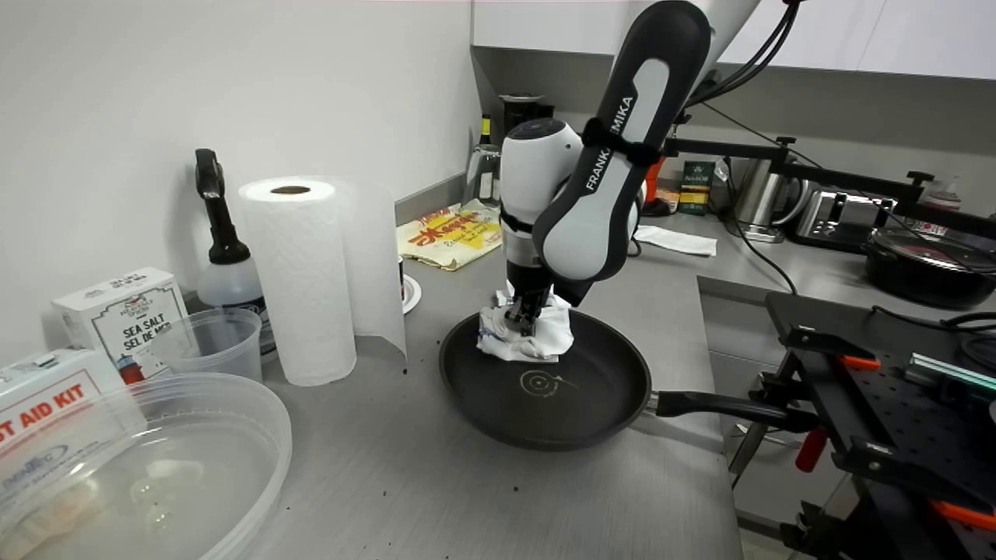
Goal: Pick the cloth and wipe the pan
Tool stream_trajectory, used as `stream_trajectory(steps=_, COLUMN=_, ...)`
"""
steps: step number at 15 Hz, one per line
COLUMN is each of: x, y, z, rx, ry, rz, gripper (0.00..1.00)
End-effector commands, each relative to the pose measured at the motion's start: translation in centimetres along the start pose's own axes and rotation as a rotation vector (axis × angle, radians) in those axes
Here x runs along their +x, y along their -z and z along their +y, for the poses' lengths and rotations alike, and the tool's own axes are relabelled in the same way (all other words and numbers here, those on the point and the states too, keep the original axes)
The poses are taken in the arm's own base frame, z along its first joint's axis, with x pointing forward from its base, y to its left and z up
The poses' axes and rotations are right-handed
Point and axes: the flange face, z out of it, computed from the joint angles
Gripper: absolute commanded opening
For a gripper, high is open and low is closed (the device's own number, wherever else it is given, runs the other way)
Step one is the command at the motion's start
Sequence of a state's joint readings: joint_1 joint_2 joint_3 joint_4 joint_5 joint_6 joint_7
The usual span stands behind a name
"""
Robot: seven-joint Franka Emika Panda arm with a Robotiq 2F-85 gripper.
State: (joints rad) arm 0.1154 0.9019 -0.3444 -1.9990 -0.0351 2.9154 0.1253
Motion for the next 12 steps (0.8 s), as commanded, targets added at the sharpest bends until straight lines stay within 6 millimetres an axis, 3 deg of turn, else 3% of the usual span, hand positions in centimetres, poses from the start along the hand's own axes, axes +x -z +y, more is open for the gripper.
stream_trajectory(steps=1, x=1.1, y=1.0, z=-0.2, rx=-0.055, ry=0.013, rz=0.072, gripper=0.03)
stream_trajectory(steps=7, x=2.2, y=6.2, z=-2.0, rx=0.007, ry=0.031, rz=0.105, gripper=0.03)
stream_trajectory(steps=12, x=3.8, y=13.8, z=-2.5, rx=0.108, ry=0.047, rz=0.113, gripper=0.03)
